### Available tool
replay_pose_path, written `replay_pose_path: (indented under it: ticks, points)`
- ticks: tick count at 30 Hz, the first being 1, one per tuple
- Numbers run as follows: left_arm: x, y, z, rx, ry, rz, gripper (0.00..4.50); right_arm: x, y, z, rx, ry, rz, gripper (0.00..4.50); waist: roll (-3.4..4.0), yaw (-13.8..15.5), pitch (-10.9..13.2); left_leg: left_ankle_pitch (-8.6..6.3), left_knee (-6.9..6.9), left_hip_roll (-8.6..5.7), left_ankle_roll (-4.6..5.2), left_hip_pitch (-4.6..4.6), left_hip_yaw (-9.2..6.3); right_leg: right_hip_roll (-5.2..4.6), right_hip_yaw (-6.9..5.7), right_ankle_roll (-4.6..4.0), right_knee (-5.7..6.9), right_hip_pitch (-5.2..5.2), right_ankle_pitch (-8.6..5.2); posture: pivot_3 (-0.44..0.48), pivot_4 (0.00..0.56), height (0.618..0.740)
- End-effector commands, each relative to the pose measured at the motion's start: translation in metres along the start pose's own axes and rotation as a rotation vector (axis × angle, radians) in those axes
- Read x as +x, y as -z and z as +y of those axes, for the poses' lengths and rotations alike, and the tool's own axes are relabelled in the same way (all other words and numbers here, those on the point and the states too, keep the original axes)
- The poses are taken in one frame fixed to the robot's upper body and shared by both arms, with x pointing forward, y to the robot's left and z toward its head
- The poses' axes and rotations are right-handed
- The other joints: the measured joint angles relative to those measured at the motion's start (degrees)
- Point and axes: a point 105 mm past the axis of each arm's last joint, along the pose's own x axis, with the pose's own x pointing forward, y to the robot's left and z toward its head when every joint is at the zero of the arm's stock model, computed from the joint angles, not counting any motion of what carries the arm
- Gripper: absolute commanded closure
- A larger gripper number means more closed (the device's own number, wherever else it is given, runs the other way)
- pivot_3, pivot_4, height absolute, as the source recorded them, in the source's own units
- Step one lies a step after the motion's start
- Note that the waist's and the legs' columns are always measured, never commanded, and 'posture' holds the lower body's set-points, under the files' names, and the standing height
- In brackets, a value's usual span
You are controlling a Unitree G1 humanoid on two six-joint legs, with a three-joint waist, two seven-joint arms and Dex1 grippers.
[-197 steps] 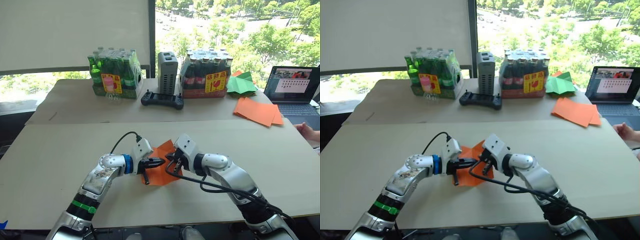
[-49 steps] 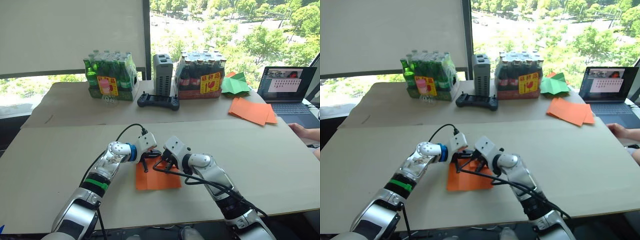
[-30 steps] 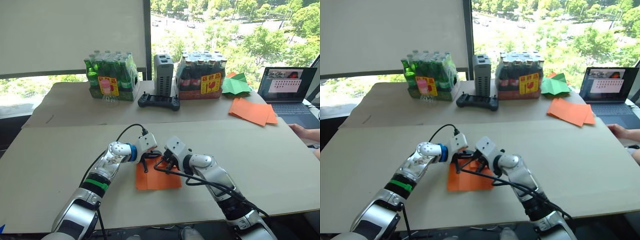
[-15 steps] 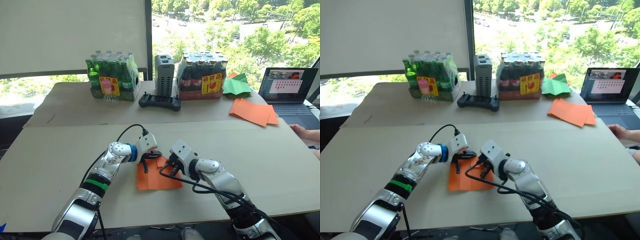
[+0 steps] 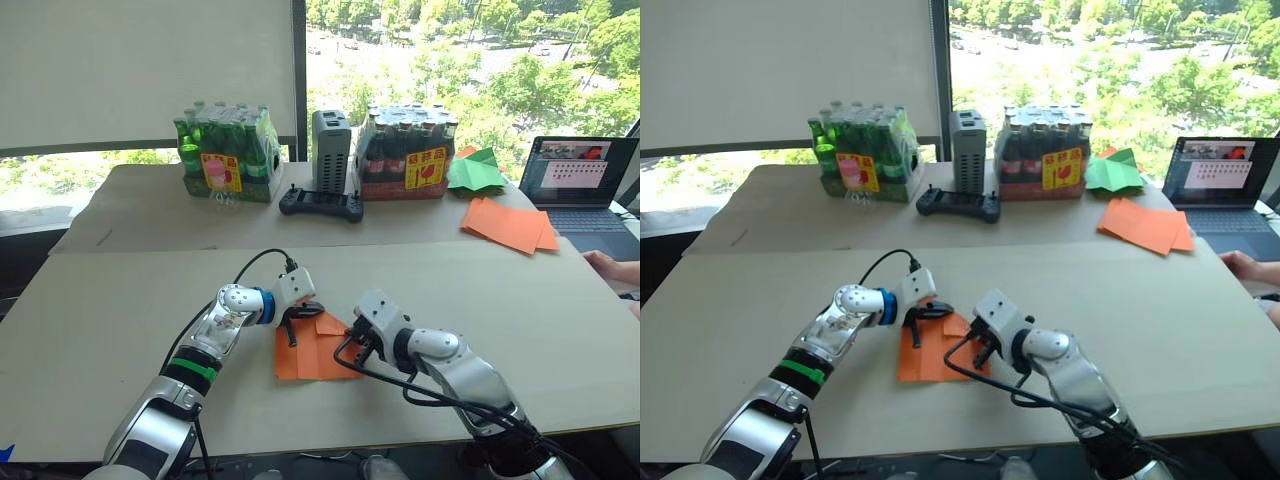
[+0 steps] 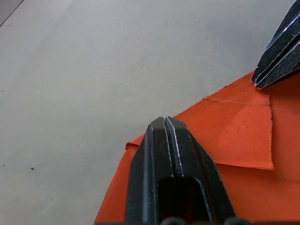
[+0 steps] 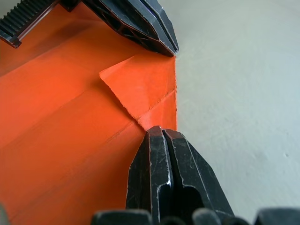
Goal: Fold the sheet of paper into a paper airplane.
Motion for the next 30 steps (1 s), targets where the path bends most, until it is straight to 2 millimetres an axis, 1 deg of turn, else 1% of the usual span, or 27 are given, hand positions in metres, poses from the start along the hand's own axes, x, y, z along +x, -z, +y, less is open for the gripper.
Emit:
replay_pose_path:
  ticks: [1, 6, 8, 11, 17, 19, 20, 25, 27, 30]
  points:
    - [0.002, 0.009, -0.004, 0.001, 0.022, 0.039, 4.5, -0.002, 0.035, 0.003, 0.076, -0.007, 0.138, 4.47, 0.0, 0.2, 0.0, 0.0, 0.0, 0.0, 0.0, 0.0, 0.0, 0.0, 0.0, 0.01, 0.0, 0.0, 0.0, 0.0, 0.15, 0.723]
    - [0.003, 0.008, -0.004, 0.003, 0.026, 0.037, 4.5, -0.005, 0.034, 0.002, 0.071, -0.004, 0.138, 4.47, -0.01, 0.6, 0.0, 0.0, 0.0, 0.0, 0.0, 0.01, 0.01, 0.0, 0.0, 0.02, 0.0, 0.01, -0.01, 0.0, 0.15, 0.723]
    - [0.003, 0.008, -0.004, 0.004, 0.026, 0.037, 4.5, -0.007, 0.029, 0.002, 0.054, 0.002, 0.127, 4.47, -0.01, 0.8, 0.0, 0.0, 0.01, 0.0, 0.0, 0.0, 0.01, 0.0, 0.0, 0.02, -0.01, 0.01, -0.01, 0.0, 0.15, 0.723]
    - [0.003, 0.008, -0.003, 0.005, 0.025, 0.034, 4.5, -0.013, 0.004, 0.0, 0.033, 0.001, 0.053, 4.47, -0.01, 0.9, 0.0, 0.0, 0.01, 0.0, 0.0, 0.0, 0.02, 0.0, 0.0, 0.02, -0.01, 0.0, -0.01, 0.0, 0.15, 0.723]
    - [0.003, 0.008, -0.003, 0.006, 0.024, 0.034, 4.5, -0.02, -0.057, 0.0, 0.024, -0.02, -0.176, 4.47, -0.01, 0.8, 0.0, 0.0, 0.01, 0.01, 0.0, -0.08, 0.01, 0.02, 0.0, 0.01, 0.0, -0.1, 0.0, 0.0, 0.15, 0.723]
    - [0.002, 0.007, -0.003, 0.006, 0.023, 0.034, 4.5, -0.018, -0.066, 0.001, 0.013, -0.025, -0.203, 4.47, 0.0, 0.7, 0.0, 0.0, 0.01, 0.01, 0.0, -0.1, 0.0, 0.02, 0.0, 0.0, 0.0, -0.12, 0.0, 0.0, 0.15, 0.723]
    - [0.002, 0.007, -0.003, 0.007, 0.023, 0.033, 4.5, -0.017, -0.067, 0.001, 0.008, -0.026, -0.203, 4.47, 0.0, 0.7, 0.0, 0.0, 0.01, 0.01, 0.0, -0.1, -0.01, 0.02, 0.0, -0.01, 0.0, -0.12, 0.01, 0.0, 0.15, 0.723]
    - [0.002, 0.007, -0.002, 0.009, 0.02, 0.031, 4.5, 0.006, -0.062, 0.005, -0.067, -0.02, -0.161, 4.47, 0.0, 0.7, 0.0, 0.0, -0.01, -0.01, 0.0, -0.13, -0.01, 0.0, -0.03, -0.17, -0.03, -0.13, 0.1, 0.0, 0.15, 0.723]
    - [0.001, 0.005, -0.001, 0.011, 0.014, 0.028, 4.5, 0.015, -0.058, 0.004, -0.072, -0.014, -0.148, 4.47, 0.0, 0.7, 0.0, 0.0, 0.0, -0.01, 0.0, -0.16, -0.01, 0.0, -0.03, -0.17, -0.02, -0.16, 0.1, 0.0, 0.15, 0.723]
    - [-0.001, 0.004, 0.002, 0.015, -0.009, 0.02, 4.5, 0.026, -0.044, -0.001, -0.107, 0.004, -0.104, 4.47, 0.0, 0.7, 0.0, 0.0, 0.0, -0.01, 0.0, -0.16, -0.01, 0.0, -0.03, -0.19, -0.01, -0.17, 0.12, 0.0, 0.15, 0.723]
